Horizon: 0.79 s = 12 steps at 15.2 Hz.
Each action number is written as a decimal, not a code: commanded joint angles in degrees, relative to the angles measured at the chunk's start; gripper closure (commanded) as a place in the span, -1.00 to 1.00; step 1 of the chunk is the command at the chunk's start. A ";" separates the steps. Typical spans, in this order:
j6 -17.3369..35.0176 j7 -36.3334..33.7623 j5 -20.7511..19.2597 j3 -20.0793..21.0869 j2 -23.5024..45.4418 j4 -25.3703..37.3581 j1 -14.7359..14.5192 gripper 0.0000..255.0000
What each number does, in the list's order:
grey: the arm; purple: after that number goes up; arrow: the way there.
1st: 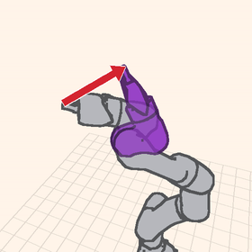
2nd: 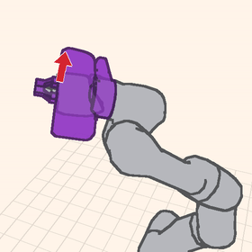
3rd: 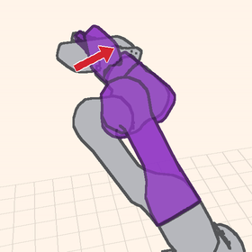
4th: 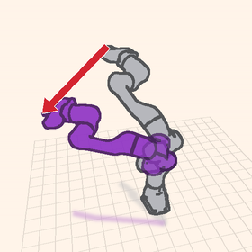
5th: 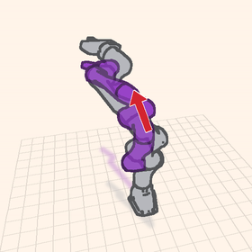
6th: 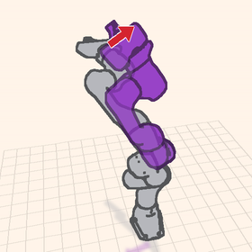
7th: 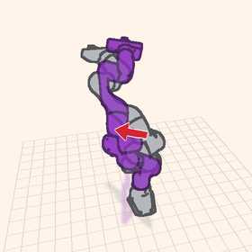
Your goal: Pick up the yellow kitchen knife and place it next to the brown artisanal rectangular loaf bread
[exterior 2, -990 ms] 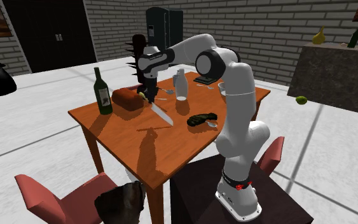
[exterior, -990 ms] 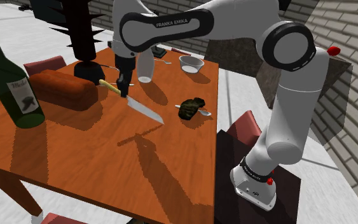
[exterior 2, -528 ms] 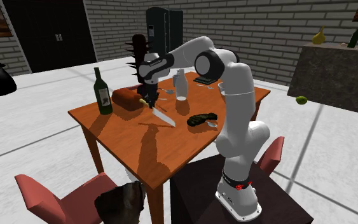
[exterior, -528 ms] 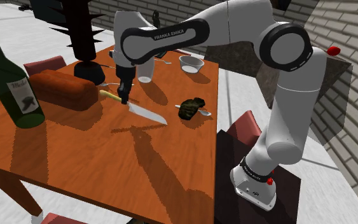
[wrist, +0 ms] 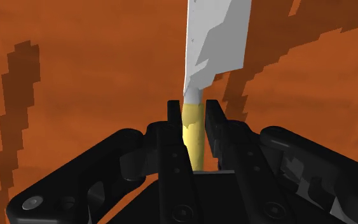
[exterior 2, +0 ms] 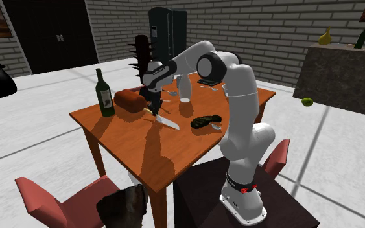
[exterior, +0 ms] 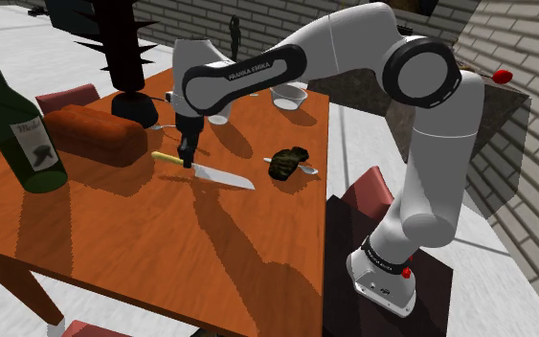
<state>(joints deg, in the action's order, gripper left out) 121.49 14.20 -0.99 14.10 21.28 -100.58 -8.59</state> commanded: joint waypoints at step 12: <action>1.27 -0.06 -0.16 -0.07 0.66 -0.60 -0.08 -1.00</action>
<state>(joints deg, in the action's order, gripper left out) 122.76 14.13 -1.15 14.03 21.94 -101.18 -8.67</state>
